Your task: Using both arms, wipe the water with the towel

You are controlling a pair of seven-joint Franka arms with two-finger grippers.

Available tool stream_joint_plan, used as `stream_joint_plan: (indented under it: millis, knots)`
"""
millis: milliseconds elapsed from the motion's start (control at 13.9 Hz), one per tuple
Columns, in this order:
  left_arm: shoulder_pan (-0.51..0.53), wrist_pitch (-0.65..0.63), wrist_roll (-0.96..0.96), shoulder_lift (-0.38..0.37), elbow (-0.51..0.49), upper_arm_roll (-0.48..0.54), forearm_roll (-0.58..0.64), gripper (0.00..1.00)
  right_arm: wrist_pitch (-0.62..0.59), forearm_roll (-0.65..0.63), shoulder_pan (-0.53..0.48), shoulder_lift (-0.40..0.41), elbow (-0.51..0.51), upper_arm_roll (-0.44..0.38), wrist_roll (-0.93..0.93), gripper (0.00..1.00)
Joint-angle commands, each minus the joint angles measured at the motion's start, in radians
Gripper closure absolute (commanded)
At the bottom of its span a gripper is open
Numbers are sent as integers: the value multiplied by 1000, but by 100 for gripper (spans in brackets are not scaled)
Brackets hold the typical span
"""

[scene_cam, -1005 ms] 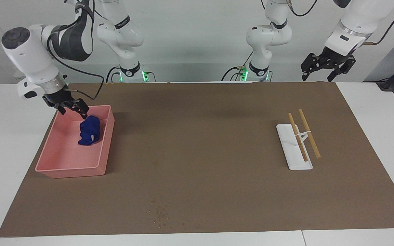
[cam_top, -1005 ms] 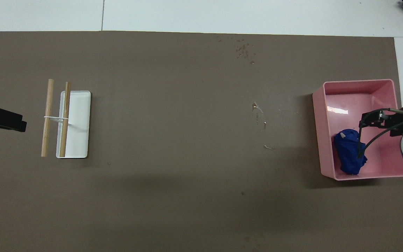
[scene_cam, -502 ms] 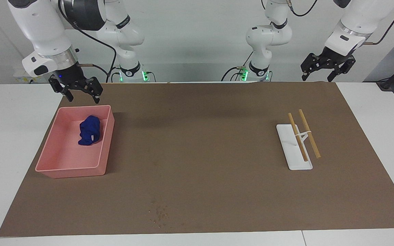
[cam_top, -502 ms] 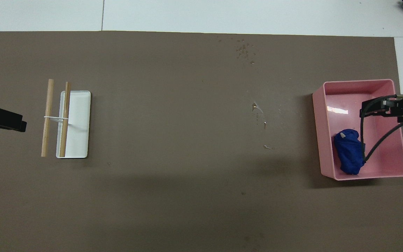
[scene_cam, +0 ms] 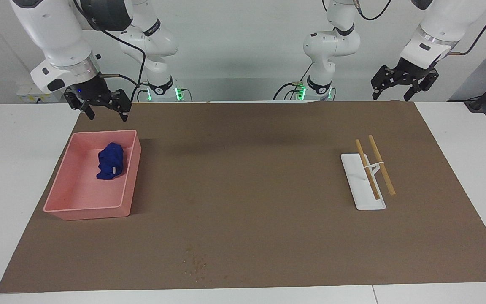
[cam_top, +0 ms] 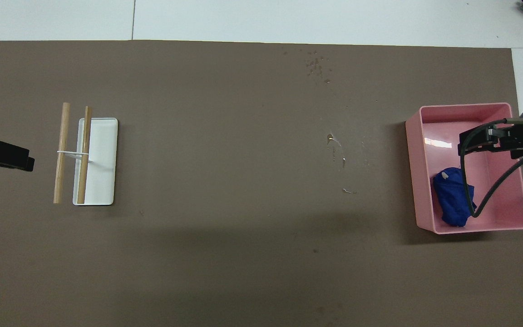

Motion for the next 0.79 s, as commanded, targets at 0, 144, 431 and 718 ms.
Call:
stream_joint_plan:
  millis: [0,144,431,718]
  knots:
    - [2,-8,-4,-28,-27,2,-8,0,-28,-11,3,11,26,0,-14,0]
    - [2,-8,-4,-28,-27,2,-8,0,-27,-11,1,11,23,2,-8,0]
    - [2,-8,-4,-28,-27,2,-8,0,-25,-11,1,9,17,2,-10,0]
    - [2,-8,-4,-28,-27,2,-8,0,-25,-11,1,8,17,0,-10,0]
